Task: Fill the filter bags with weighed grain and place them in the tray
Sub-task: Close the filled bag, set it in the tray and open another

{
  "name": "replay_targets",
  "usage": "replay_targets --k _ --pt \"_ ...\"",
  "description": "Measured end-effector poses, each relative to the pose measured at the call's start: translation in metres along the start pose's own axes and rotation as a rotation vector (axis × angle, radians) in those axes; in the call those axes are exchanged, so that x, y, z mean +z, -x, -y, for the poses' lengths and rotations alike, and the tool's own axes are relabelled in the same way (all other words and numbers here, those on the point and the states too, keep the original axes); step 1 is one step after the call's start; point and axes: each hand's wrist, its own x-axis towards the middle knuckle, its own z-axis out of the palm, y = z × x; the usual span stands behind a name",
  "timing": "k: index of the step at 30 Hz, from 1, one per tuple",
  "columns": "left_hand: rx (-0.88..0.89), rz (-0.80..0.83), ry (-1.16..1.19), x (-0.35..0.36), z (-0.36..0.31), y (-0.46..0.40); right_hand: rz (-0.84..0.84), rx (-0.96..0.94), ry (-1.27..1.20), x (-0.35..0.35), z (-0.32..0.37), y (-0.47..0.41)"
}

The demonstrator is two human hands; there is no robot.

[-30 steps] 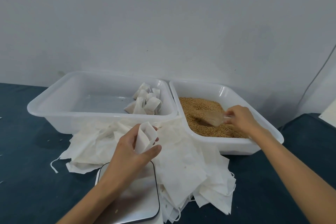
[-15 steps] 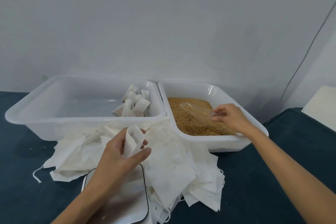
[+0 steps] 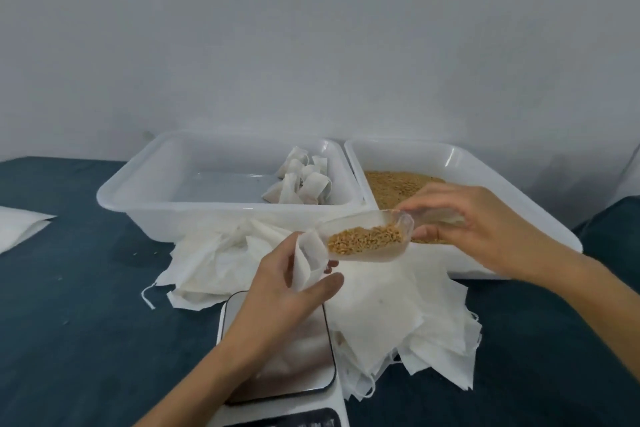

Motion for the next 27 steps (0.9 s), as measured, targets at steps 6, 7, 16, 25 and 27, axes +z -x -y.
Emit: replay_targets --k 6,7,16,25,27 --pt "-0.005 -0.028 -0.047 -0.003 0.0 0.004 -0.035 -0.112 0.359 -0.004 0.013 -0.004" --pt "-0.005 -0.036 -0.044 -0.003 0.001 0.004 -0.039 -0.122 0.396 -0.004 0.013 -0.005" --pt "-0.011 -0.041 -0.004 0.0 0.003 0.005 -0.046 -0.185 0.551 -0.013 0.017 -0.009" --pt "-0.016 -0.081 -0.029 0.0 0.009 0.003 -0.08 -0.232 0.614 -0.007 0.029 -0.015" --pt "-0.016 -0.091 -0.036 -0.001 0.009 0.002 -0.072 -0.239 0.629 -0.006 0.03 -0.016"
